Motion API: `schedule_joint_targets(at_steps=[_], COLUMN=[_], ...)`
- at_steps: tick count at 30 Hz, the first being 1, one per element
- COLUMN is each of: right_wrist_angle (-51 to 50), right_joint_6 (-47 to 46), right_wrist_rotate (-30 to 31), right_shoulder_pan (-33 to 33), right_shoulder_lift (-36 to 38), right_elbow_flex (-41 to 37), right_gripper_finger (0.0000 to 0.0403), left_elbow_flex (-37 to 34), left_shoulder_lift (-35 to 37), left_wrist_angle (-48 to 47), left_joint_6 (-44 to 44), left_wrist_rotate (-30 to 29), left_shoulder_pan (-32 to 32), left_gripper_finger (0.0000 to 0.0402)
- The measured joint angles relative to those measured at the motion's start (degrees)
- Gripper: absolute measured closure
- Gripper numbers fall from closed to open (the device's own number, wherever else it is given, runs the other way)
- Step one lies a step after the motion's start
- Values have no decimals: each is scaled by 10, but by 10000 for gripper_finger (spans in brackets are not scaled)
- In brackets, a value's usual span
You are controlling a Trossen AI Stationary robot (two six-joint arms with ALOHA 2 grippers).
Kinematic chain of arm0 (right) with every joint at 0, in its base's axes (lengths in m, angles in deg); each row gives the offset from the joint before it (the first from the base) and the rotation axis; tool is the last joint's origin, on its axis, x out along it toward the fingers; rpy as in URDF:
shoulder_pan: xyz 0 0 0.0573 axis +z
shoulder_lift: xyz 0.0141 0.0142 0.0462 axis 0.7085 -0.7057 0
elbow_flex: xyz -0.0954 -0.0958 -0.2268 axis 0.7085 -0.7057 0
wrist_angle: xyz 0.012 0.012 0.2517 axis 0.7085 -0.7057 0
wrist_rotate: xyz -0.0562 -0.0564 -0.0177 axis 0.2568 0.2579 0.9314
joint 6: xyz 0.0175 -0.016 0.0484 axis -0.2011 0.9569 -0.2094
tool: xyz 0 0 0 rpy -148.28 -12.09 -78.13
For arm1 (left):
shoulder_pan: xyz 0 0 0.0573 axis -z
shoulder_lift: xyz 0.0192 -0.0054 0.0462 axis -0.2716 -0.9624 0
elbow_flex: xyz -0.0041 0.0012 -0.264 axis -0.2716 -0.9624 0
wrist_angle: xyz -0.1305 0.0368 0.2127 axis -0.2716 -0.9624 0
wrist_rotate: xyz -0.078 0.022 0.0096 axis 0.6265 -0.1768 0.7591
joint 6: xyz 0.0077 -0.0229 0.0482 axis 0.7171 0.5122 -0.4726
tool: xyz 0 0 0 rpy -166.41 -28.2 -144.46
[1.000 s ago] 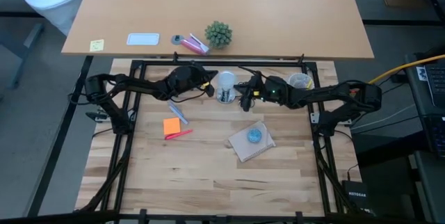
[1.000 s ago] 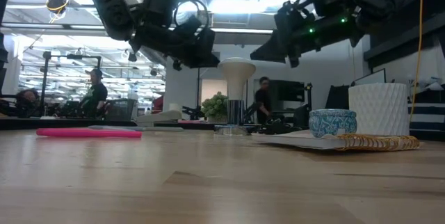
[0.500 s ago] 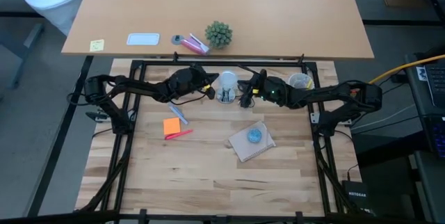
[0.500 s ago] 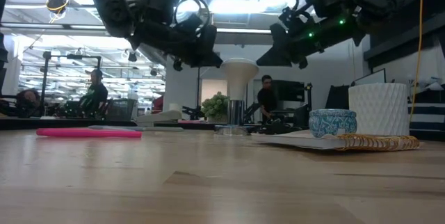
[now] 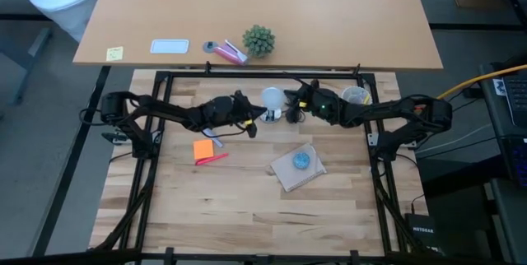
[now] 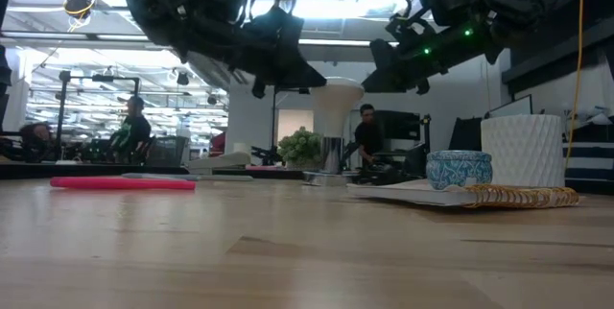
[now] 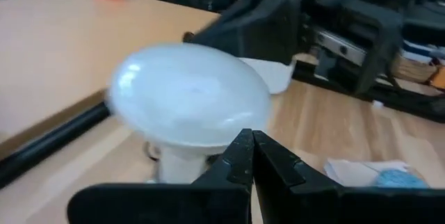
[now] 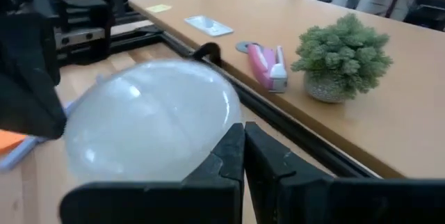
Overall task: Screw lightbulb
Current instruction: Remove the lightbulb from the lamp
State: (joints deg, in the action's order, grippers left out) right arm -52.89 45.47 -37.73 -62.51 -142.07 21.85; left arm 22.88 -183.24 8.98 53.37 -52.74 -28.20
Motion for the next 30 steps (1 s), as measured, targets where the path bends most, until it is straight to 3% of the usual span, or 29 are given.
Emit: schedule_joint_targets(at_steps=[11, 18, 25, 30], right_wrist_angle=[22, -1, -19, -12], right_joint_6=[68, 21, -19, -19], right_wrist_rotate=[-12, -152, -184, -174], right_shoulder_pan=[2, 2, 2, 2], right_shoulder_lift=[41, 65, 41, 14], right_elbow_flex=[-1, -1, -1, -1], right_gripper_finger=[391, 391, 391, 391], left_elbow_flex=[25, 47, 47, 47], left_shoulder_lift=[-1, 0, 1, 1], left_wrist_angle=[102, 107, 30, -32], left_joint_6=[-69, -131, -94, -64], left_wrist_rotate=[-21, -80, -74, -19], left_shoulder_pan=[-2, -53, -125, -144], left_gripper_finger=[401, 401, 401, 401])
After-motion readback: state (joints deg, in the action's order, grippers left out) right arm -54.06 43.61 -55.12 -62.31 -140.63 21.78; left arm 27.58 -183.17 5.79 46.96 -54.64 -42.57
